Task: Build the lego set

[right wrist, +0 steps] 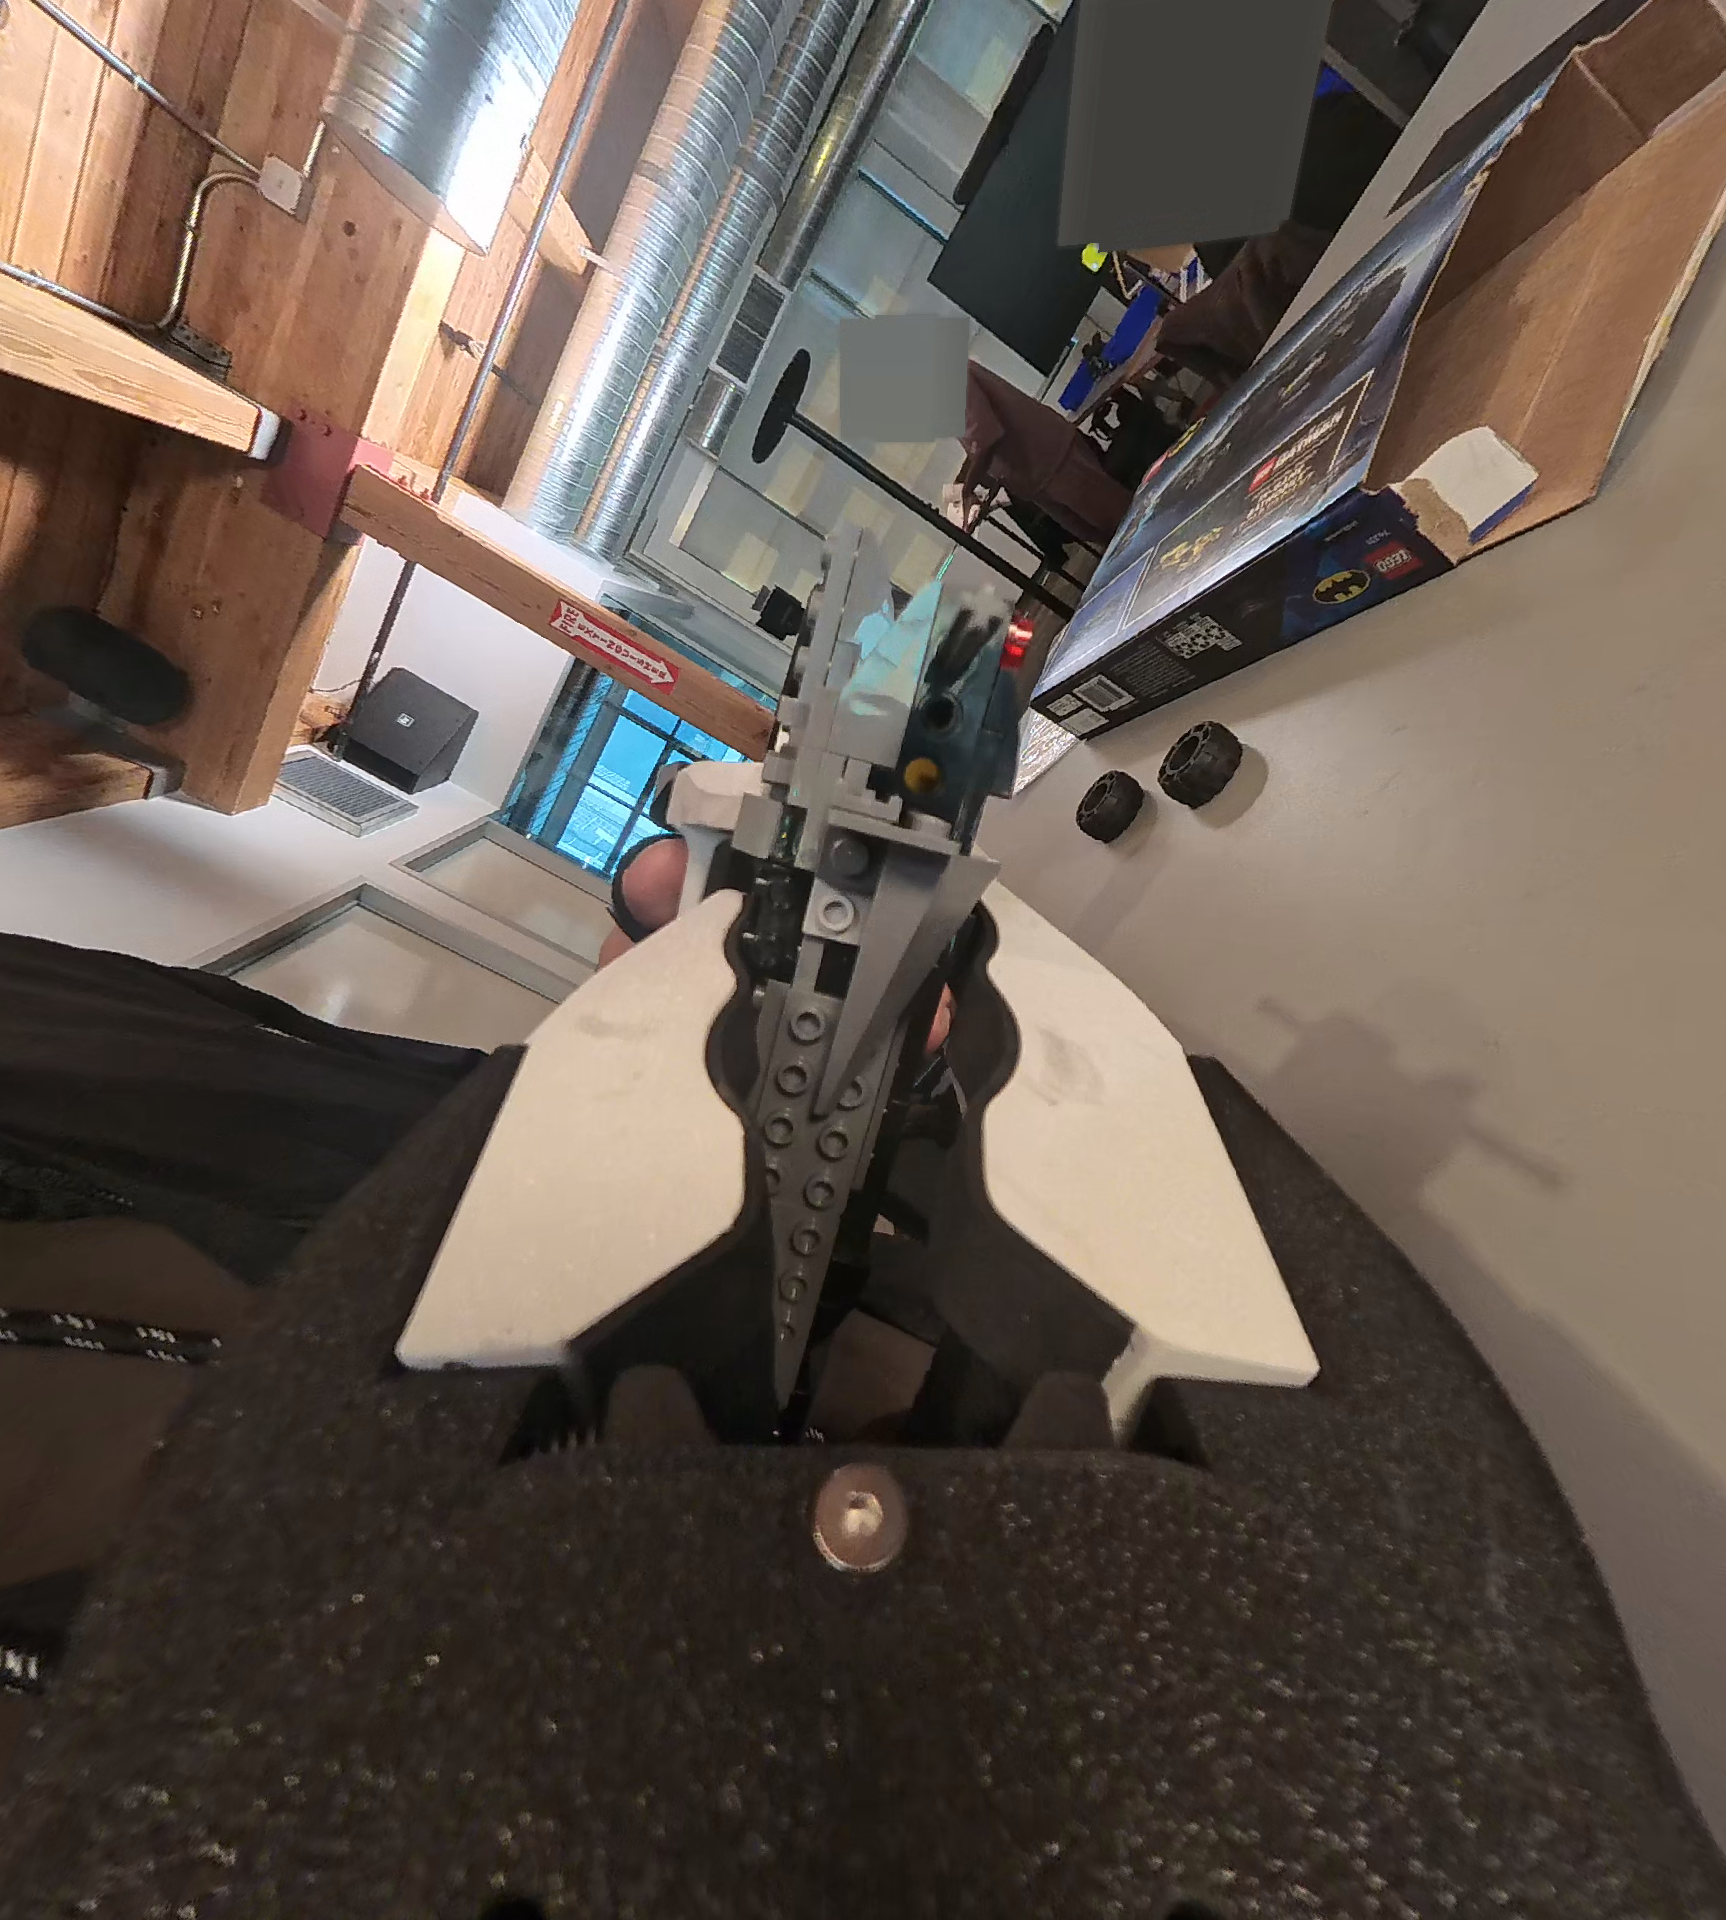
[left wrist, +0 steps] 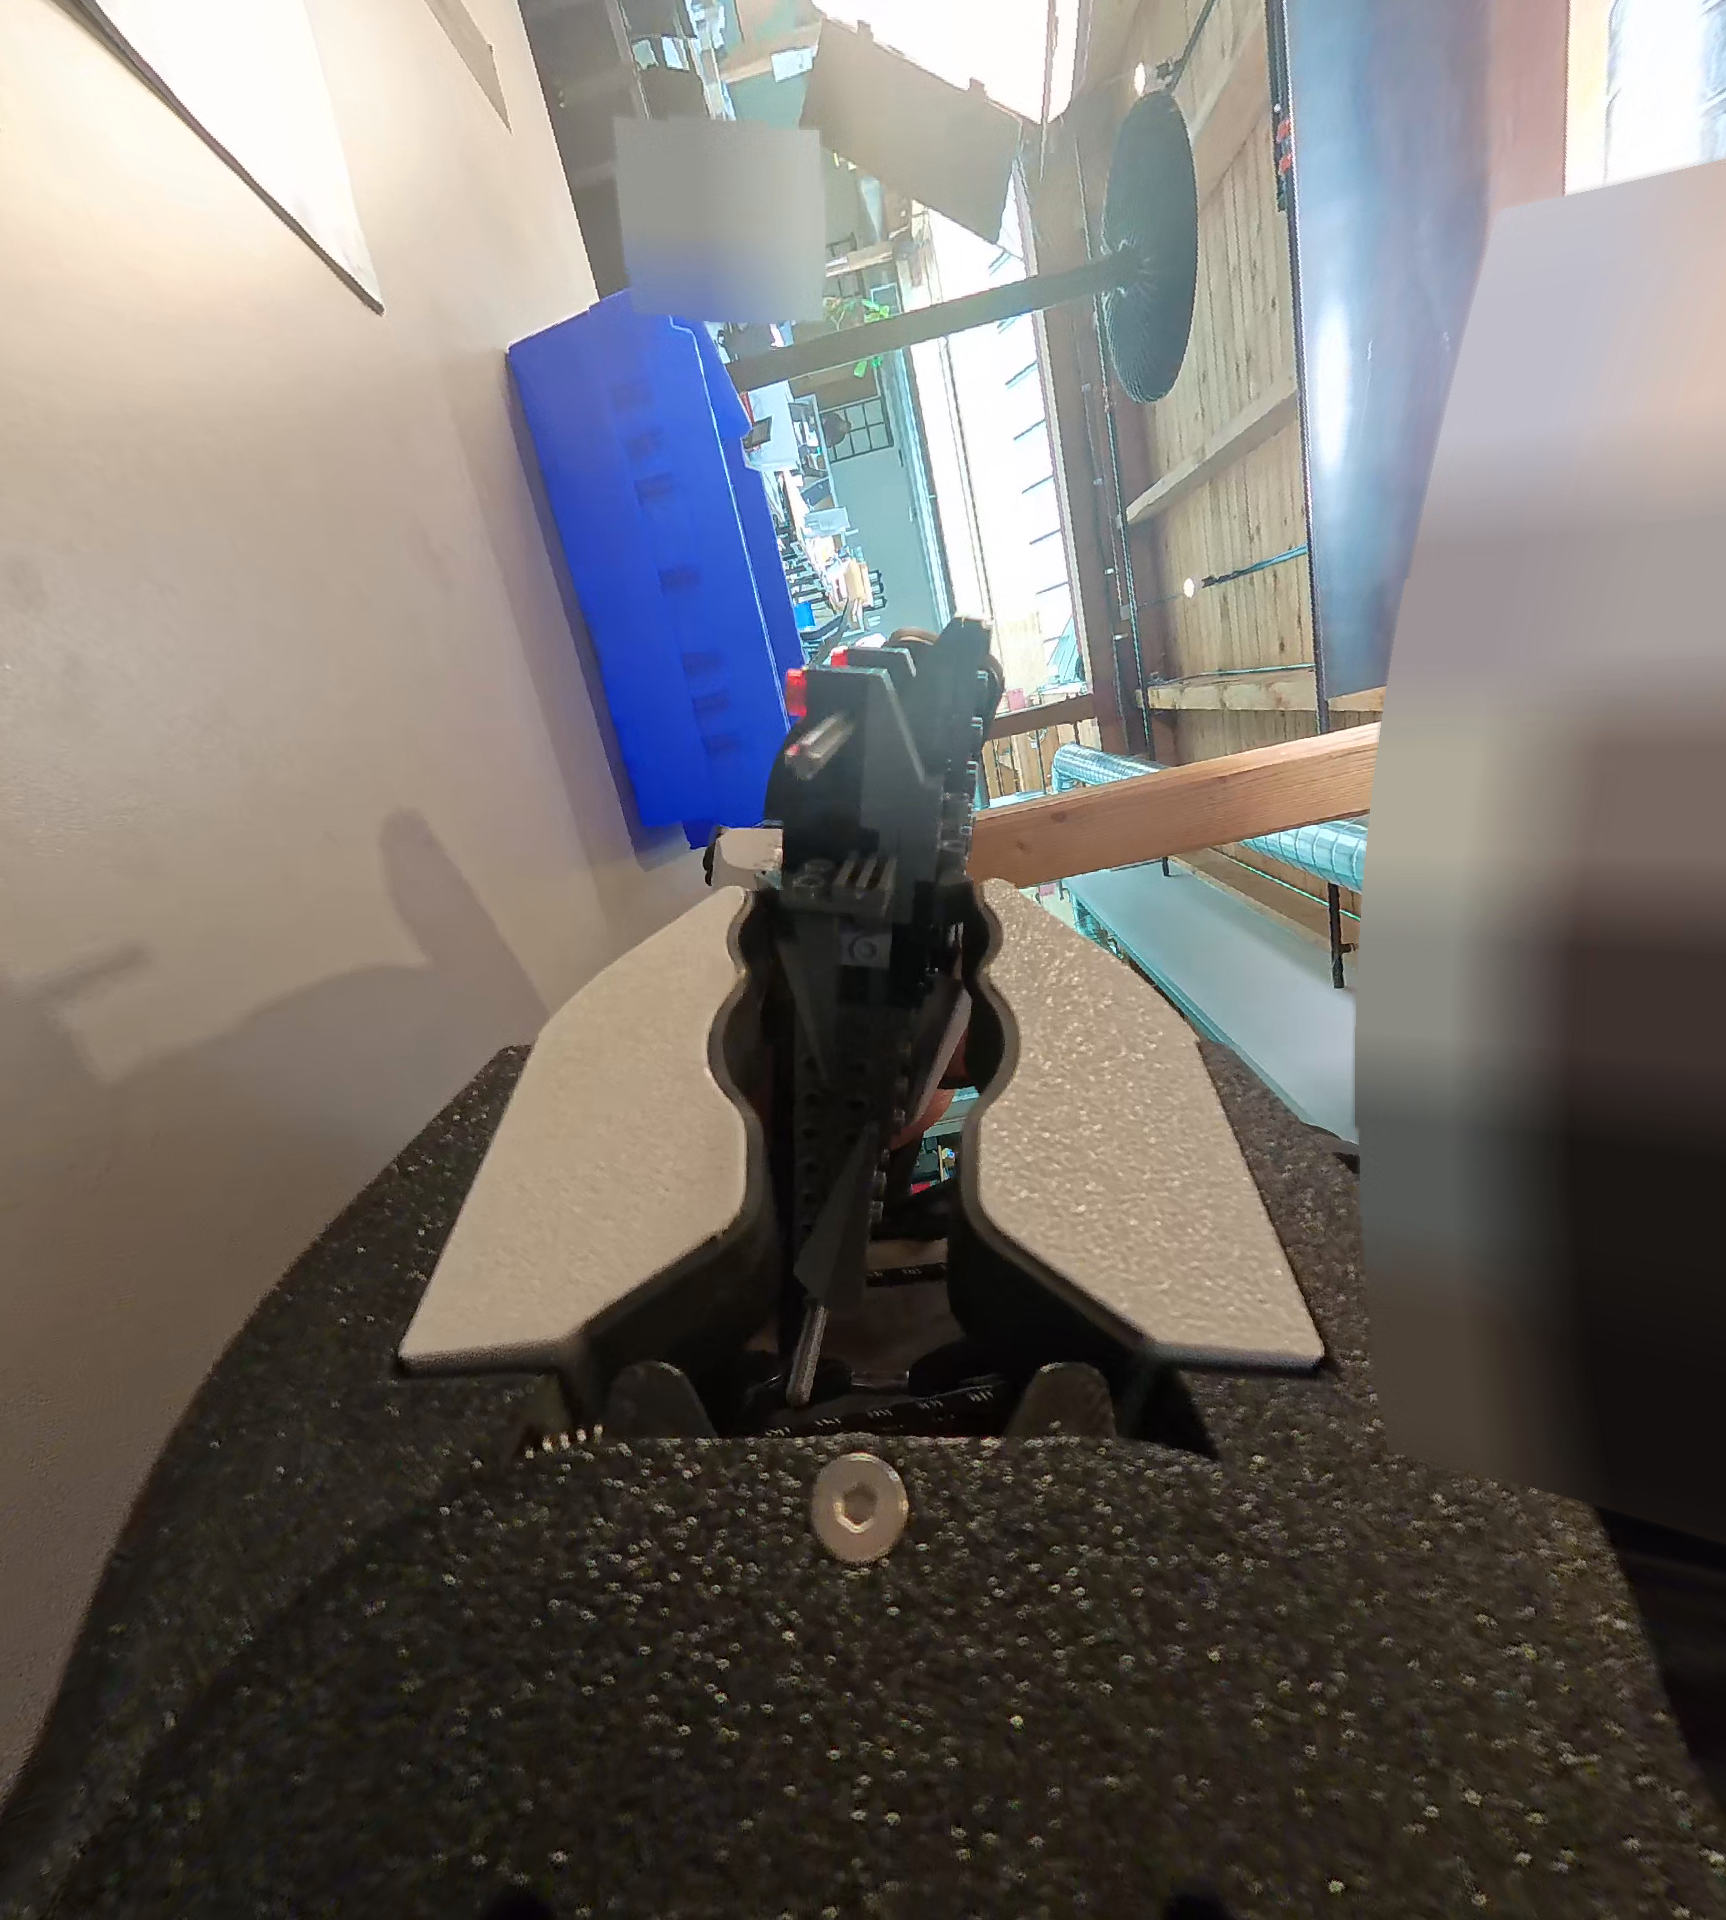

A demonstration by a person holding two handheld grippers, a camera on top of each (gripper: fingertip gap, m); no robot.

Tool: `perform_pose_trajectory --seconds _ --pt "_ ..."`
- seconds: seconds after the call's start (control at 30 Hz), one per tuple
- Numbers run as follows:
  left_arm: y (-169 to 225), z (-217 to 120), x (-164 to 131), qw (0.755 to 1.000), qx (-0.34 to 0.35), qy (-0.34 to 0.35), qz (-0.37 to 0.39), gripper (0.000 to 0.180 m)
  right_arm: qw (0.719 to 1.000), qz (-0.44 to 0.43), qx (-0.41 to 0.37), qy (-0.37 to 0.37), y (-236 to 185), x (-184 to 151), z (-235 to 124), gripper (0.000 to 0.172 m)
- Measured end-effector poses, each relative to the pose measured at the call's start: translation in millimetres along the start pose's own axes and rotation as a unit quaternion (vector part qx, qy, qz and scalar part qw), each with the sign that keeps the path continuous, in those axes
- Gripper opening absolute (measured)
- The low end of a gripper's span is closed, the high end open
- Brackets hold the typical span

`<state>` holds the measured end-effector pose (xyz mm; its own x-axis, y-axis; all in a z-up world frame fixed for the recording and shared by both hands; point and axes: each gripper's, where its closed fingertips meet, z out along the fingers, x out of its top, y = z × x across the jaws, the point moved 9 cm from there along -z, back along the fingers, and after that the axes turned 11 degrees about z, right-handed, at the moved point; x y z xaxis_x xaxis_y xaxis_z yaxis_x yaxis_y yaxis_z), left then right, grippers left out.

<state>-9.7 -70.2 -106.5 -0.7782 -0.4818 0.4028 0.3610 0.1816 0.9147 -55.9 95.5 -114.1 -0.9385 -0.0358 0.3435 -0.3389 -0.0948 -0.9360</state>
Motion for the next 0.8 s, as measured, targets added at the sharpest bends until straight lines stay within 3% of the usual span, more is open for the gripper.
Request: perform_pose_trajectory --seconds 0.17,0.33,0.53,0.67,0.8 --pt "-2.5 1.1 0.7 1.000 0.018 -0.008 0.007 0.037 0.999 0.037 0.007 0.015 7.8 -0.8 -1.3 0.034" --pt "-0.5 -5.3 2.6 0.988 0.106 -0.032 0.103 0.052 0.994 0.093 0.025 0.045 17.8 1.2 -3.1 0.034" --pt "29.0 -6.4 9.6 0.918 0.220 -0.045 0.328 0.036 0.993 0.105 0.006 0.050 20.4 2.7 -3.9 0.034" --pt "37.3 -2.6 11.2 0.889 0.231 -0.060 0.391 0.014 0.993 0.108 0.000 0.049 20.2 0.8 -3.1 0.034" --pt "38.9 4.2 7.4 0.869 0.249 -0.095 0.417 0.012 0.994 0.103 -0.008 0.045 18.2 -1.1 -1.9 0.034"
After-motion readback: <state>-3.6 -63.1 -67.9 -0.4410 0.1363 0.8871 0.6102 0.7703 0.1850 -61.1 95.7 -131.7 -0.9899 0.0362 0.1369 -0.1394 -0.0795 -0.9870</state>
